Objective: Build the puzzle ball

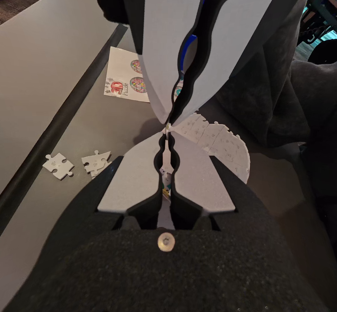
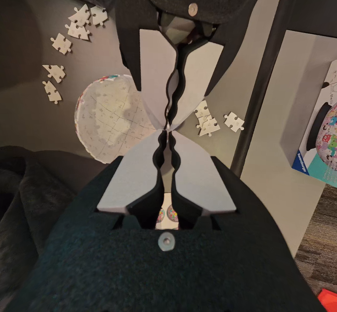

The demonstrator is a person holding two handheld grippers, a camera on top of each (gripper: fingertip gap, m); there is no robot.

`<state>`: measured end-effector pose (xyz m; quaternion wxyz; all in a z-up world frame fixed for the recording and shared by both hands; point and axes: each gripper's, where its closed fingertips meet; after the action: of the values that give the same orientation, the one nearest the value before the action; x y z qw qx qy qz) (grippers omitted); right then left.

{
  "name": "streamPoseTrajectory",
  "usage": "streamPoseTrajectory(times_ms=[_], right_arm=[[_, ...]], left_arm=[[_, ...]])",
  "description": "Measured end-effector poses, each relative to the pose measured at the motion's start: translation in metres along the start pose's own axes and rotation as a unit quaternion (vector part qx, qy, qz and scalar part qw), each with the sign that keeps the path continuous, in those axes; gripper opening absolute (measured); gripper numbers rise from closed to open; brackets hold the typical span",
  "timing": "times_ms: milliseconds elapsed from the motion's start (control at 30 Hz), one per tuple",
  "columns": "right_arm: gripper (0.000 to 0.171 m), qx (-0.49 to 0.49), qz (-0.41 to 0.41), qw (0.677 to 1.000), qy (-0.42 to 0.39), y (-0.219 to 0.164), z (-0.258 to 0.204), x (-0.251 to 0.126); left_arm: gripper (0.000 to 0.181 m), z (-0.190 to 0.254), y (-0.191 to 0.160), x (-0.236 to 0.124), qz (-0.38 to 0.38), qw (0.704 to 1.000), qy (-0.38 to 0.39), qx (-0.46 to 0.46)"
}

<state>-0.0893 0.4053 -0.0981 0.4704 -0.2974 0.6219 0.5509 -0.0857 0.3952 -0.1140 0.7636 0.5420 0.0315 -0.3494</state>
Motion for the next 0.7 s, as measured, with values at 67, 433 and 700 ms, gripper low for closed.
streamPoseTrajectory(times_ms=[67,433,700], right_arm=[[0.002,0.006,-0.001,1.0,0.001,-0.002,0.001,0.0],[0.002,-0.09,-0.057,0.992,-0.072,-0.006,-0.007,0.021],[0.002,-0.105,-0.128,0.979,-0.122,-0.014,-0.007,0.04]], left_arm=[[0.002,0.0,0.001,-0.002,0.006,1.0,-0.003,0.0],[0.003,-0.045,-0.049,0.0,-0.011,0.989,-0.058,-0.137],[0.0,-0.043,-0.048,0.018,-0.008,0.984,-0.091,-0.153]])
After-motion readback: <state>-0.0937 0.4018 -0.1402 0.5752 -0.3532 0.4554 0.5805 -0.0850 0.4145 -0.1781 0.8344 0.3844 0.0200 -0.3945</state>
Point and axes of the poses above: each gripper's, where its closed fingertips meet, x out along the fingers, y out of its top, z = x × y across the jaws, and after that the axes turned 8 degrees about -y, right-handed
